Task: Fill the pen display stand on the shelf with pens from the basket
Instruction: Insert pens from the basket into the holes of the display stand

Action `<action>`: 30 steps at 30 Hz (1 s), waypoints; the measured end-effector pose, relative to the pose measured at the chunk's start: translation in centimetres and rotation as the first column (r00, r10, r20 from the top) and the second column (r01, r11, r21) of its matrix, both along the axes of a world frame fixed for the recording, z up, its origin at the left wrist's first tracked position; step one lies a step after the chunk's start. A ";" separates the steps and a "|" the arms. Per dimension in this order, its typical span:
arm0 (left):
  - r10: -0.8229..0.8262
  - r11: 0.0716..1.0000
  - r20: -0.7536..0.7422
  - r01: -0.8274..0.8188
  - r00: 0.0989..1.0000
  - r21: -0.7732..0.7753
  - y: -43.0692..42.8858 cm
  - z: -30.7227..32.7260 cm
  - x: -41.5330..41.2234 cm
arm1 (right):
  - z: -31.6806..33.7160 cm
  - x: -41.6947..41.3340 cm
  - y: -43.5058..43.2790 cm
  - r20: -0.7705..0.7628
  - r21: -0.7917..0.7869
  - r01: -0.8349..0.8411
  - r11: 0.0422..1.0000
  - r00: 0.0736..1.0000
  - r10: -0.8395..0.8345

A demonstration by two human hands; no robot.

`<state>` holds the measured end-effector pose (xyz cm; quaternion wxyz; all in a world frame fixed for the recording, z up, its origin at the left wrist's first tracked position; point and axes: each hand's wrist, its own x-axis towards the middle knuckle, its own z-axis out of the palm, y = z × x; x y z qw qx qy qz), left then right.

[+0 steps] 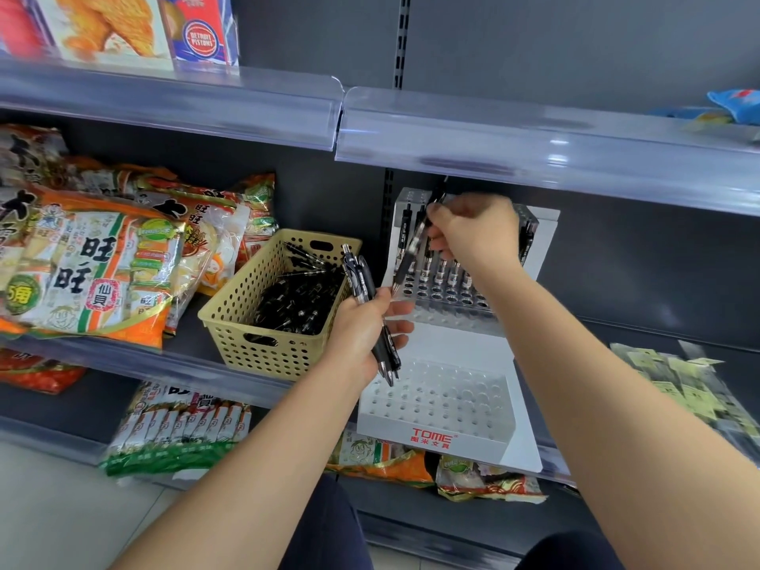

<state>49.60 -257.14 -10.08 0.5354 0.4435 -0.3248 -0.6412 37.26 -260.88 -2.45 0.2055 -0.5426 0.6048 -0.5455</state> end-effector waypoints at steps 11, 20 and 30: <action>-0.019 0.997 0.015 0.018 1.000 0.077 0.1 -0.6 0.5 | -0.8 0.7 0.2 -0.343 -0.213 0.153 0.965 0.913 -0.220; -0.016 0.997 0.028 0.014 0.999 0.081 0.1 -0.4 0.6 | -1.9 1.2 -0.3 -0.508 -0.145 0.134 0.980 0.840 -0.190; 0.002 1.000 0.022 -0.003 1.000 0.024 -0.3 0.3 1.0 | -2.7 1.6 -0.5 -0.613 -0.040 0.152 0.988 0.777 -0.145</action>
